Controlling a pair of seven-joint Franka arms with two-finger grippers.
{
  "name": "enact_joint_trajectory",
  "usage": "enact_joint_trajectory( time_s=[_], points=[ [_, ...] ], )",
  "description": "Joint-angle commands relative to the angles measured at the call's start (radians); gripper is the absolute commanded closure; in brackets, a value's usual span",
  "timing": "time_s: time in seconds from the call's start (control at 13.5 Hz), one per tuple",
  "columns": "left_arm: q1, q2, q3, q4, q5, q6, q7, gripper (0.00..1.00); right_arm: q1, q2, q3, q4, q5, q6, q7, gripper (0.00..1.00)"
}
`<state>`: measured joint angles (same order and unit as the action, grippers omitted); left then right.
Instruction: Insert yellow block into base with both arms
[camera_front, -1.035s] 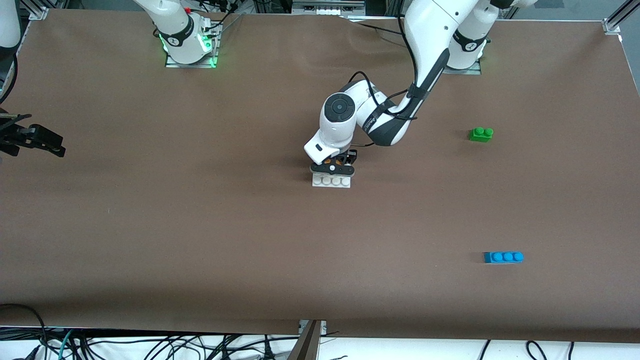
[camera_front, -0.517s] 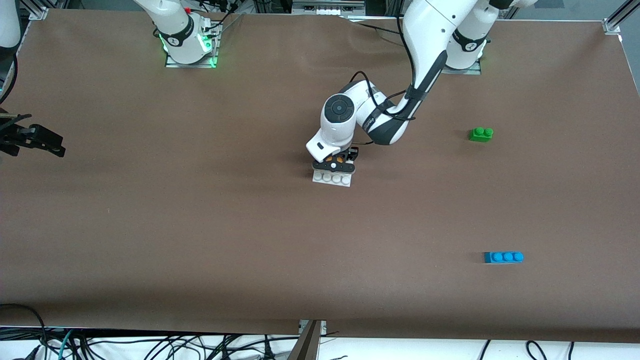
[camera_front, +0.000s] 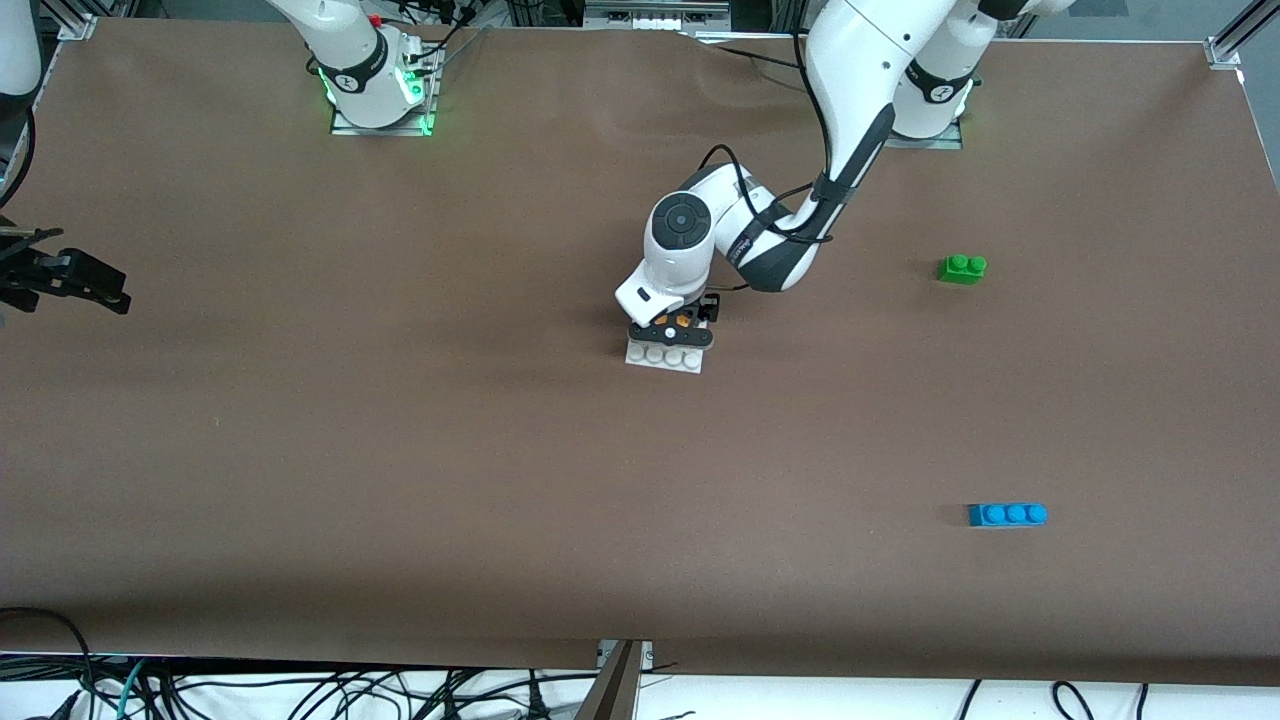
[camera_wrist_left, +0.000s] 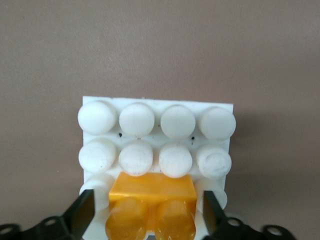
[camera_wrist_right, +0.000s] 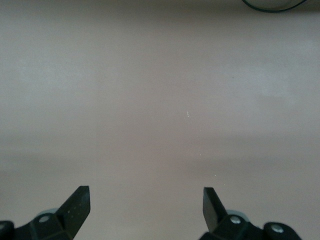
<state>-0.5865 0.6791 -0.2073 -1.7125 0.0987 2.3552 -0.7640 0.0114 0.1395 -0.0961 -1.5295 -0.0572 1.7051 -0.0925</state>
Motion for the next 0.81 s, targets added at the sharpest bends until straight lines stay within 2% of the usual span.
enact_joint_trajectory(
  time_s=[0.0,0.37,0.74],
  points=[
    [0.014,-0.064,0.002,-0.004,-0.03,-0.023,-0.001,0.0,-0.014,0.005,0.012,0.019,0.002,-0.012,-0.001,0.0],
    [0.063,-0.194,0.002,-0.006,-0.042,-0.123,0.003,0.0,-0.014,0.006,0.012,0.019,0.002,-0.012,-0.003,0.0],
    [0.192,-0.347,0.002,-0.007,-0.042,-0.27,0.014,0.0,-0.014,0.006,0.012,0.019,0.002,-0.012,-0.001,0.0]
  ],
)
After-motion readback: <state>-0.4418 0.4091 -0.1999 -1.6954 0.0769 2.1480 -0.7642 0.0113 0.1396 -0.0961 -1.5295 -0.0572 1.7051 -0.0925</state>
